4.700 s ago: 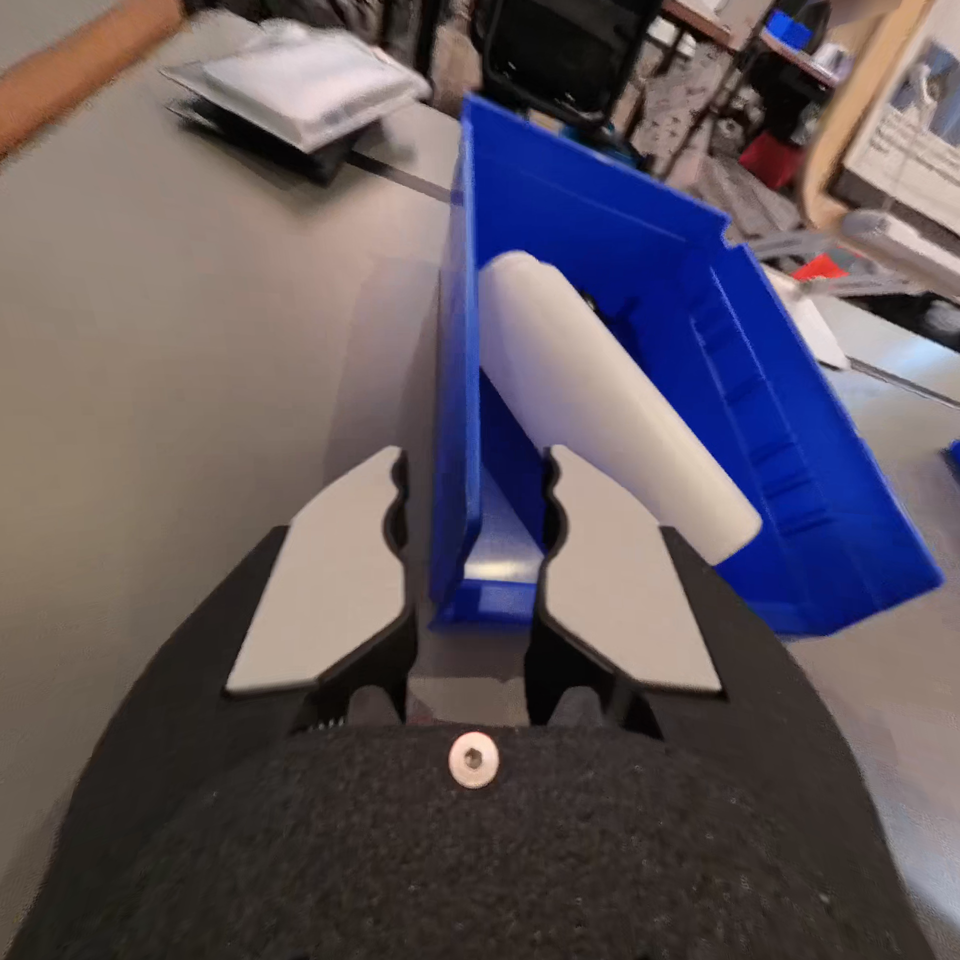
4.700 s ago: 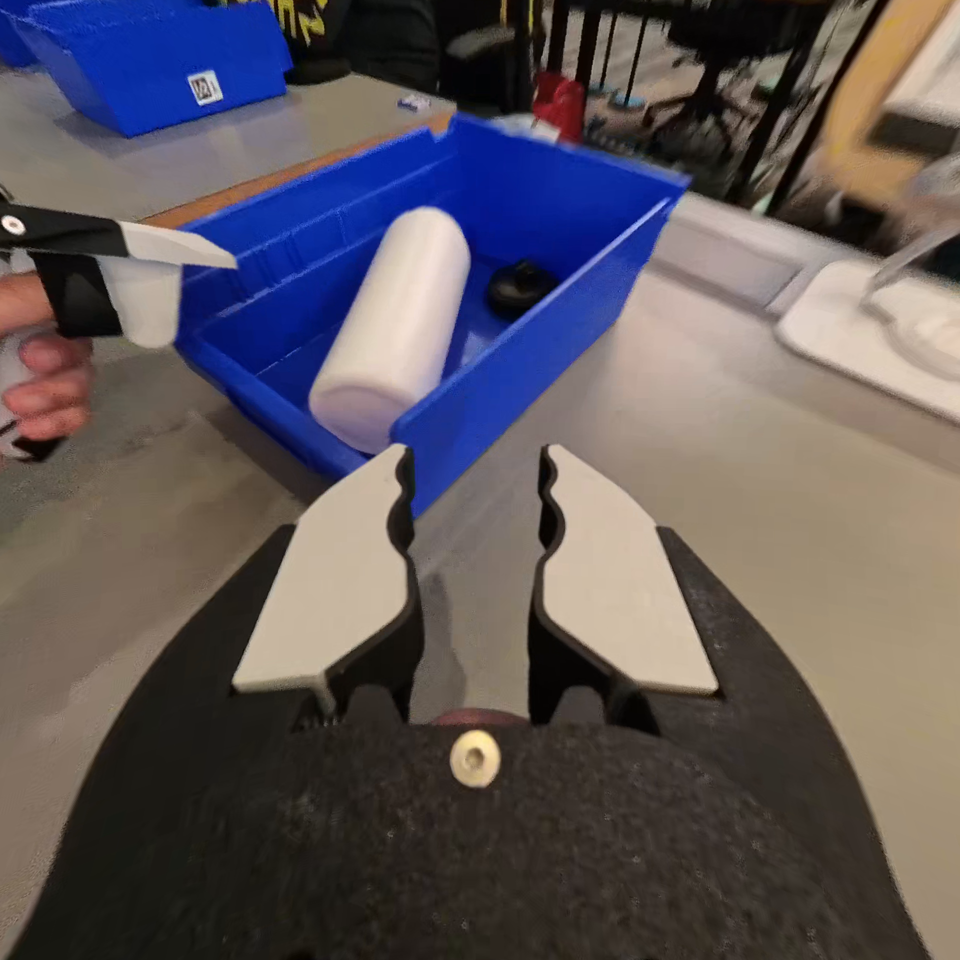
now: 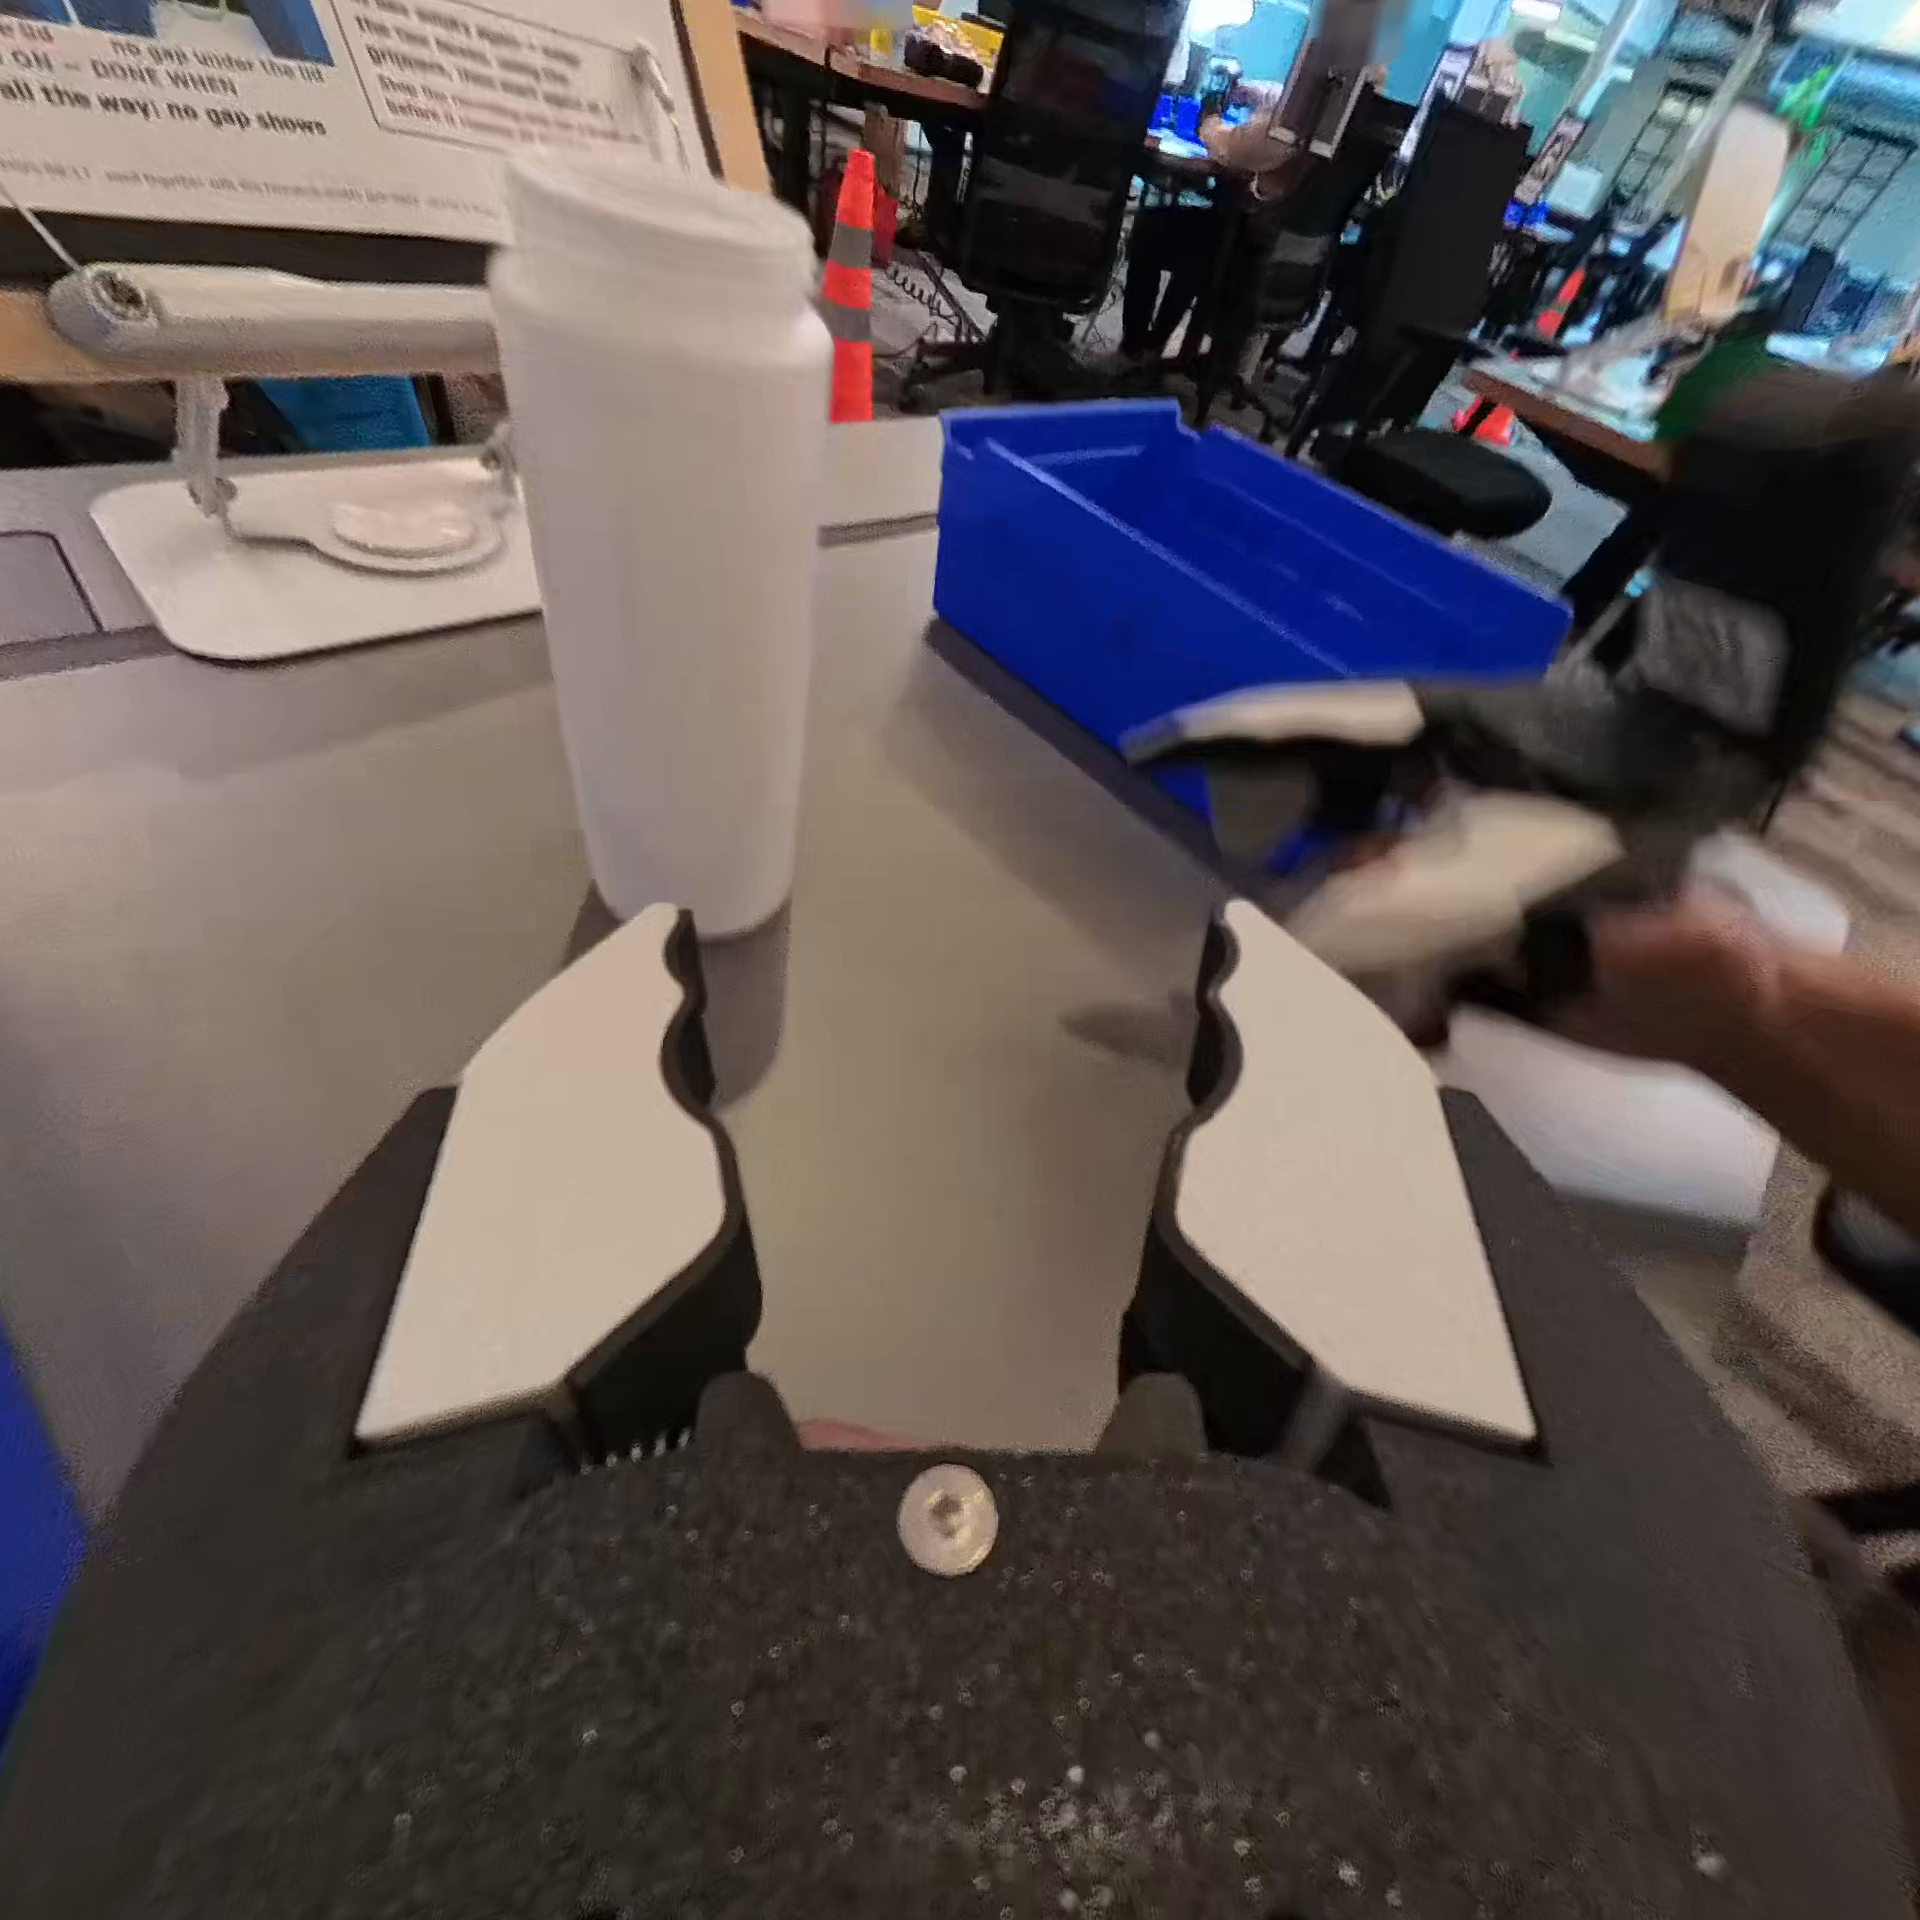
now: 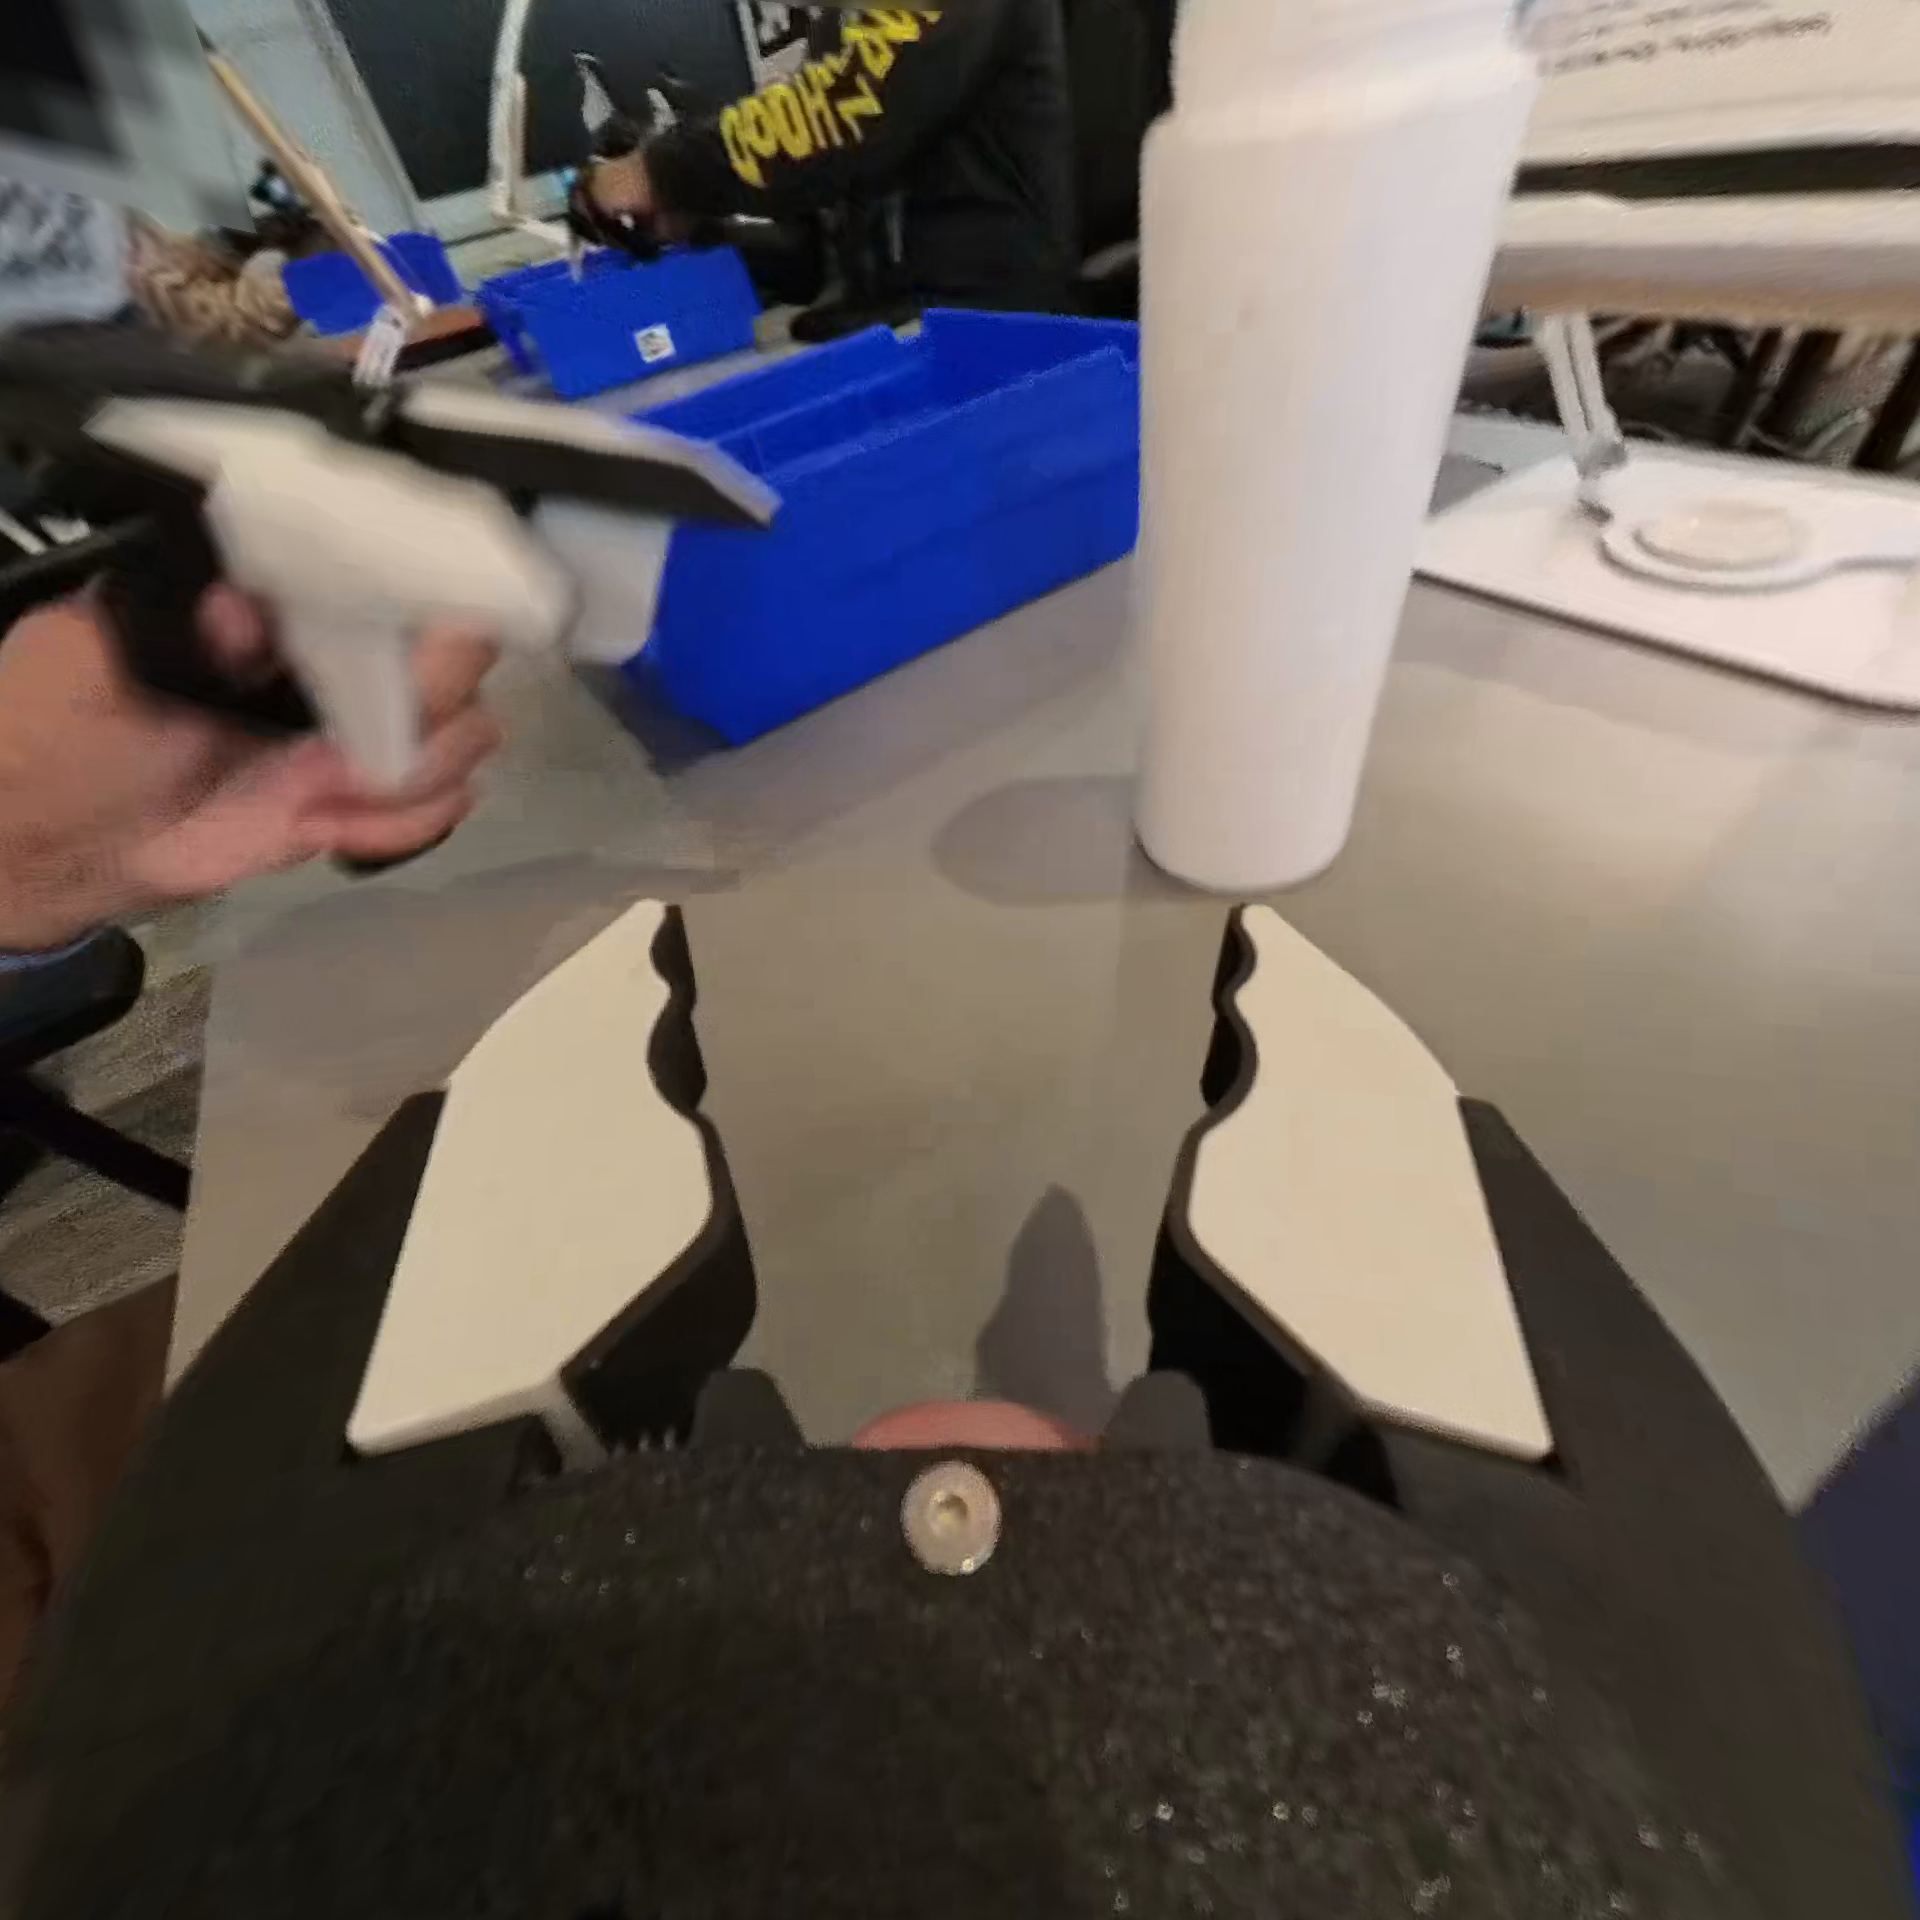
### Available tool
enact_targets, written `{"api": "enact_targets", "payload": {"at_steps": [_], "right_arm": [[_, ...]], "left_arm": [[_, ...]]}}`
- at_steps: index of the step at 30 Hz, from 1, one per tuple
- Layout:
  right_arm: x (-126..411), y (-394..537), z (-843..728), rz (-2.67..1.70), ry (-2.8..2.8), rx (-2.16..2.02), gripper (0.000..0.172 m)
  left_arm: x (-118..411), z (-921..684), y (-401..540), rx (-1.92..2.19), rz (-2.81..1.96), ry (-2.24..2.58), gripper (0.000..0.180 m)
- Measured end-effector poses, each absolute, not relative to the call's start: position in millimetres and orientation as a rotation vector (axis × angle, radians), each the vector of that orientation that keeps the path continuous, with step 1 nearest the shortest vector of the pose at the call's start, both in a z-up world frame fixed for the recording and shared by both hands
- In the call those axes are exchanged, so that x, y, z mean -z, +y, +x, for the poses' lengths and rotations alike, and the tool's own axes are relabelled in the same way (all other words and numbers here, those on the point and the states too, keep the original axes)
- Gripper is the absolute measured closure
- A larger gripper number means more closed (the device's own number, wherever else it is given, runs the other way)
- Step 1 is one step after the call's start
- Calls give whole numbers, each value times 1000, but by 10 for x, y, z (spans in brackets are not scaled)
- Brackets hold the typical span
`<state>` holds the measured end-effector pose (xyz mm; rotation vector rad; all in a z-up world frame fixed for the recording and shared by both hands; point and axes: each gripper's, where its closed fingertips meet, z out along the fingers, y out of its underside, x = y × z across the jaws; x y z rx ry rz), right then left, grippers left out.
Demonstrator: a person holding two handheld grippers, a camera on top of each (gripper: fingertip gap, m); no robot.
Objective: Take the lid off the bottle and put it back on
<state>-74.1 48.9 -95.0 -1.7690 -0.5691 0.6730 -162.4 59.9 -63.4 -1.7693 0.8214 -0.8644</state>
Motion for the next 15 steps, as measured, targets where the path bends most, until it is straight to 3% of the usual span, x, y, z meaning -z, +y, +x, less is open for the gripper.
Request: {"api": "enact_targets", "payload": {"at_steps": [4,15], "right_arm": [[588,1108,-855,-1693,-622,-570,70],[495,1953,-969,-1510,-667,-769,63]], "left_arm": [[977,-2083,110,907,-1794,811,108],[1100,-2604,-74,1111,-1859,645,113]]}}
